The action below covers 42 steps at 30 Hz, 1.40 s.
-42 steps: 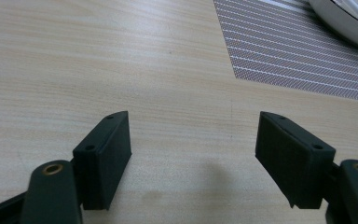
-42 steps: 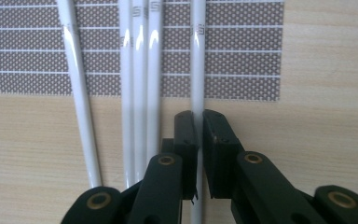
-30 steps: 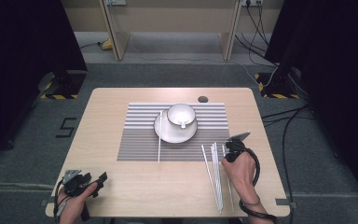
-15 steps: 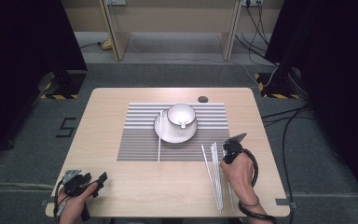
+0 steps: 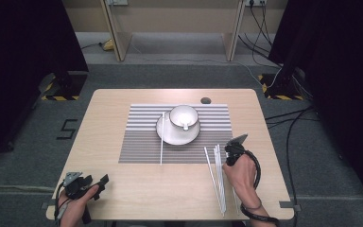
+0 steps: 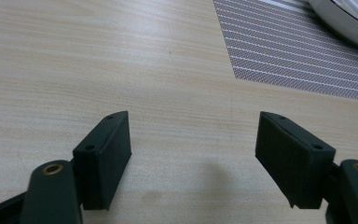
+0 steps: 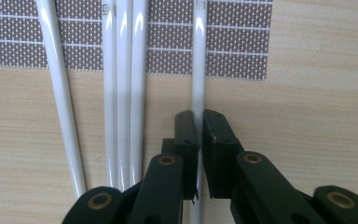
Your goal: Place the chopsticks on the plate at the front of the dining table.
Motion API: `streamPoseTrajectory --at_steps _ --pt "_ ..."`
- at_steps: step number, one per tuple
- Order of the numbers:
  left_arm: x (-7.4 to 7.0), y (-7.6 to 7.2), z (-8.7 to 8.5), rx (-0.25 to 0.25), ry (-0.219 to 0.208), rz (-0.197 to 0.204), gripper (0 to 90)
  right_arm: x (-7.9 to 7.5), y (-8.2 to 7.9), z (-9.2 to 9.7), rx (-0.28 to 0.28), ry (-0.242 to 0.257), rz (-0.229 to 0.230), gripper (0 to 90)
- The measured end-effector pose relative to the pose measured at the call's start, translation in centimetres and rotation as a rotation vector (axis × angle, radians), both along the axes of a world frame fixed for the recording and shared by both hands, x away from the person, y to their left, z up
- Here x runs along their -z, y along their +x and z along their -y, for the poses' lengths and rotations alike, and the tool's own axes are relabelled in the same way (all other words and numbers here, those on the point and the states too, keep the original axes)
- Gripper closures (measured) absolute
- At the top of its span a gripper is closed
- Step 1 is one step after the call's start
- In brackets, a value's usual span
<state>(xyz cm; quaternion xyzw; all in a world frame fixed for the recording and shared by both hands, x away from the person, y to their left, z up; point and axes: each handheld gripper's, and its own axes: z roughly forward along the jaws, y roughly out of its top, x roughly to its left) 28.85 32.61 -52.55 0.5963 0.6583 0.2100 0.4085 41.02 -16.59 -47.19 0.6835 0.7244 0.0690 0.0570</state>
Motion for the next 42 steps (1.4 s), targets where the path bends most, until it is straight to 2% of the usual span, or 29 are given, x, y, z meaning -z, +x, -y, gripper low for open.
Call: streamPoseTrajectory --at_steps 4,8,18,42 --pt "0.0 0.0 0.0 0.000 0.000 0.000 25.7 0.0 0.1 0.5 0.009 0.039 -0.006 85.5" --pt "0.0 0.0 0.0 -0.001 -0.001 0.000 25.7 0.0 0.2 0.7 0.009 0.059 -0.014 85.5" --pt "0.0 0.0 0.0 0.000 -0.003 0.000 25.7 -1.3 0.2 0.7 0.001 0.078 0.003 85.5" --pt "0.0 0.0 0.0 0.000 -0.005 0.000 25.7 -2.8 0.4 -2.0 -0.058 0.099 0.024 85.5"
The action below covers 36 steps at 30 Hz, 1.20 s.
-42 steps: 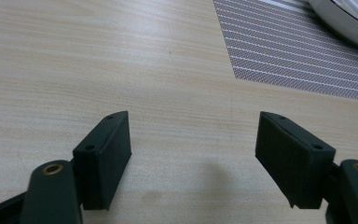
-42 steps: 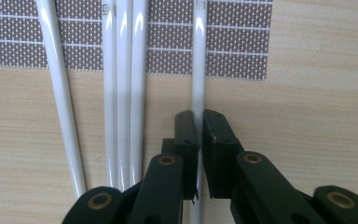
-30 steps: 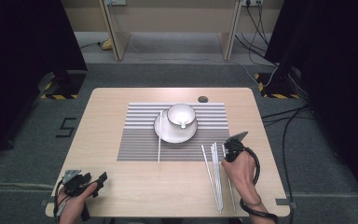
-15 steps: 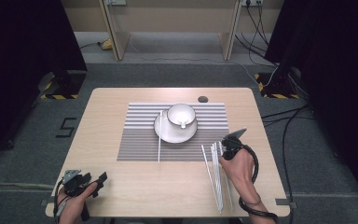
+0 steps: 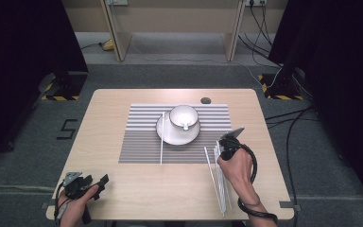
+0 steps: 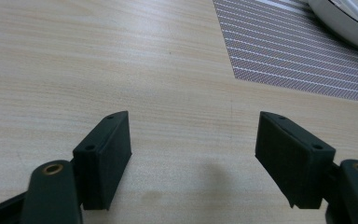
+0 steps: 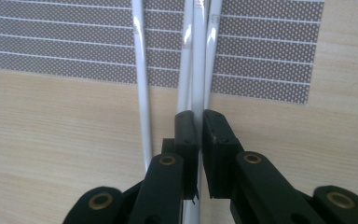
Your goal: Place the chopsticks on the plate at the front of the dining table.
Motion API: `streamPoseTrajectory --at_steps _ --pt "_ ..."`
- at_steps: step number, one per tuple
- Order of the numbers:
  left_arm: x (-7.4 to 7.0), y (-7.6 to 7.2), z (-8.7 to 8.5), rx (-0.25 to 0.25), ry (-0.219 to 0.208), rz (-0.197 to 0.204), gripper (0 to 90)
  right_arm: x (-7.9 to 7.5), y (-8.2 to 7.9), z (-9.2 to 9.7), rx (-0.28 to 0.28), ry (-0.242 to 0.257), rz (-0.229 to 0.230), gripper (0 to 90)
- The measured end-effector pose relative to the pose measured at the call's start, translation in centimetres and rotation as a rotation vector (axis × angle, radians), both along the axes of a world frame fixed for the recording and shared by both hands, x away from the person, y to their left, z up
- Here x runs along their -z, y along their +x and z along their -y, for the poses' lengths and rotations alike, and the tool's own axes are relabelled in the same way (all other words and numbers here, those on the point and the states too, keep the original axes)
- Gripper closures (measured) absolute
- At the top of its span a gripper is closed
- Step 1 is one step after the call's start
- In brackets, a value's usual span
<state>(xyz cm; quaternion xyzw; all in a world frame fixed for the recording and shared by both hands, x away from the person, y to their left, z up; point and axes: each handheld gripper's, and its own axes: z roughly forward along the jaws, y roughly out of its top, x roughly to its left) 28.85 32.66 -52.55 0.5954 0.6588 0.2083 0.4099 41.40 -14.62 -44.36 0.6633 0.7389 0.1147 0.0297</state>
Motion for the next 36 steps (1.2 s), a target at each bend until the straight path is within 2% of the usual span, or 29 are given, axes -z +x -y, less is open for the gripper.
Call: streamPoseTrajectory --at_steps 36 --pt "0.0 0.0 0.0 0.001 0.000 0.000 25.7 -1.8 0.7 -2.9 -0.041 0.025 0.046 85.5"
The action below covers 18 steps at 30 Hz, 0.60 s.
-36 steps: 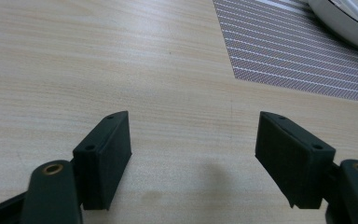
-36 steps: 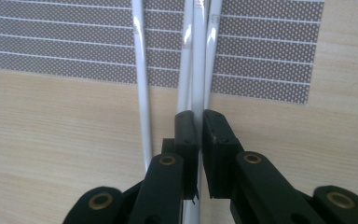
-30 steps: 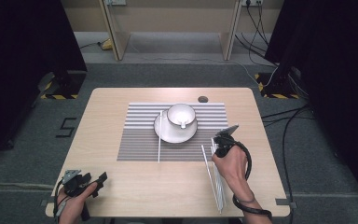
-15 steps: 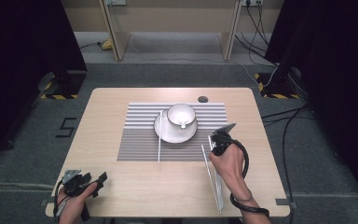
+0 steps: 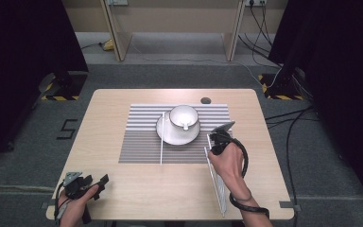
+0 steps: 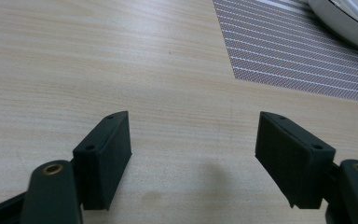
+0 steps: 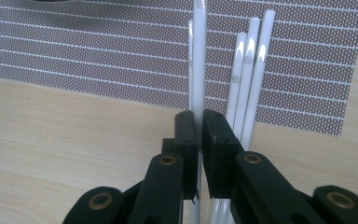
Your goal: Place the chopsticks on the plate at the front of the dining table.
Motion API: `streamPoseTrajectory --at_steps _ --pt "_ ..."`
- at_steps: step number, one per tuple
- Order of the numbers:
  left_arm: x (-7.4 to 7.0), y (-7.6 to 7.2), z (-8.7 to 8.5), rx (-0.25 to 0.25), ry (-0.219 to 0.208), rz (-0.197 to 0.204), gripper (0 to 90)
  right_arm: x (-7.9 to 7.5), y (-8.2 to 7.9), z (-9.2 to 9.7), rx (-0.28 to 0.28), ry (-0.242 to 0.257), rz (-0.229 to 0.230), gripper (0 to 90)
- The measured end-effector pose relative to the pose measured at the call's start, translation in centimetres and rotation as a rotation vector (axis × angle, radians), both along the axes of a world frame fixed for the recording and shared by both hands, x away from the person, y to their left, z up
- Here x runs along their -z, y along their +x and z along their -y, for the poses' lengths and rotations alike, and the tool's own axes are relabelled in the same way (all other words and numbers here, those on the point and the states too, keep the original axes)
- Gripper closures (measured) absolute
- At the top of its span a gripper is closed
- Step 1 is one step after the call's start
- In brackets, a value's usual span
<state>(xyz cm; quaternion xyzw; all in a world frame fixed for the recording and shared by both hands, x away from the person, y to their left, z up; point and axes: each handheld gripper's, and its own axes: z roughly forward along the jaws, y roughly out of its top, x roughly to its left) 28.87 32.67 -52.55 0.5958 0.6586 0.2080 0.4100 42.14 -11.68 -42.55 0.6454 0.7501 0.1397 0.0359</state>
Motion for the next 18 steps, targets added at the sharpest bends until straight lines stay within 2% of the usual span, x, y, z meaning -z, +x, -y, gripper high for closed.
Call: streamPoseTrajectory --at_steps 18 --pt "0.0 0.0 0.0 0.001 0.000 0.000 25.7 -0.6 0.7 -2.0 -0.026 0.006 0.006 85.5"
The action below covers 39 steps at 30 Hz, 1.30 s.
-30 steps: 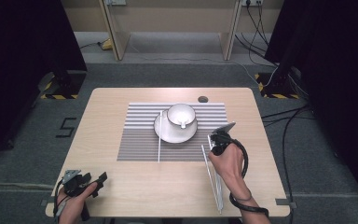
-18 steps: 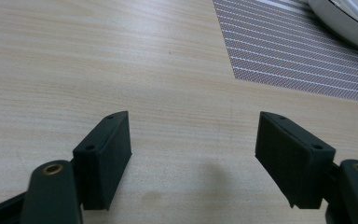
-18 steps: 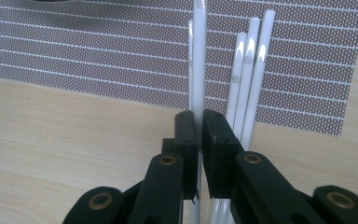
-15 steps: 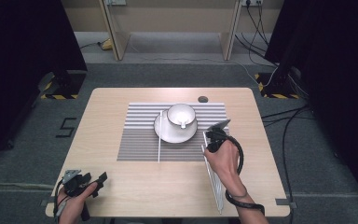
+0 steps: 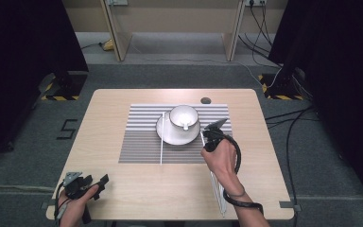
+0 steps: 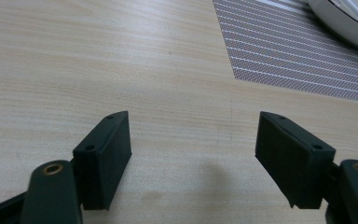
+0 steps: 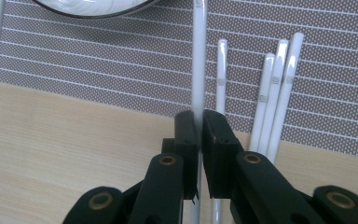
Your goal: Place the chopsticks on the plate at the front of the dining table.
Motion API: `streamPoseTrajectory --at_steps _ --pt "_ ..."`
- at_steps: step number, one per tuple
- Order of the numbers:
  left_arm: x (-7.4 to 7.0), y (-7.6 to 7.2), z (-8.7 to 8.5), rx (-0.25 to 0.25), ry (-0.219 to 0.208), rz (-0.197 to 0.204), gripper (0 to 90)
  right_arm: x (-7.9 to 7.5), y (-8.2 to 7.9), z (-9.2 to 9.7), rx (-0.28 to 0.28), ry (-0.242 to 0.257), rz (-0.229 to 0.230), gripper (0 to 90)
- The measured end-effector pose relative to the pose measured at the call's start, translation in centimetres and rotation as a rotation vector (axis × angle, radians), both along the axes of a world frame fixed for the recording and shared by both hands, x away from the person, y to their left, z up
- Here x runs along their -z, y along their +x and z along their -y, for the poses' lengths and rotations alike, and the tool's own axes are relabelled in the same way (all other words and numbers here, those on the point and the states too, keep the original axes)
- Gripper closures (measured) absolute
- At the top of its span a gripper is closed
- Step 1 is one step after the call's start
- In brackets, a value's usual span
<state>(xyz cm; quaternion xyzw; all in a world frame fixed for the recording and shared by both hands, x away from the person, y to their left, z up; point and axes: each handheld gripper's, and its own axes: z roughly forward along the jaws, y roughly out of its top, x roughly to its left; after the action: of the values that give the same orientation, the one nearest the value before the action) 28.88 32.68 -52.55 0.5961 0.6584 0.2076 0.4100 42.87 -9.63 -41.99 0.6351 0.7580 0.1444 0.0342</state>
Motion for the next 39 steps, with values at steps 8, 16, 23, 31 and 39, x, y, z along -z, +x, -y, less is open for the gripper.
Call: streamPoseTrajectory --at_steps 8,16,23,31,39 --pt "0.0 0.0 0.0 -0.001 -0.002 0.001 25.7 -0.1 0.3 -0.9 -0.018 0.000 0.005 85.5" --pt "0.0 0.0 0.0 -0.001 -0.003 0.001 25.7 -0.1 0.5 -1.6 -0.028 0.003 0.003 85.5" --pt "0.0 0.0 0.0 -0.001 -0.003 0.001 25.7 0.0 0.5 -2.3 -0.040 0.003 -0.002 85.5" --pt "0.0 0.0 0.0 -0.001 -0.005 0.002 25.7 0.2 0.6 -3.0 -0.053 0.000 -0.006 85.5" --pt "0.0 0.0 0.0 -0.001 -0.004 0.001 25.7 0.1 0.6 -3.9 -0.069 0.002 -0.006 85.5"
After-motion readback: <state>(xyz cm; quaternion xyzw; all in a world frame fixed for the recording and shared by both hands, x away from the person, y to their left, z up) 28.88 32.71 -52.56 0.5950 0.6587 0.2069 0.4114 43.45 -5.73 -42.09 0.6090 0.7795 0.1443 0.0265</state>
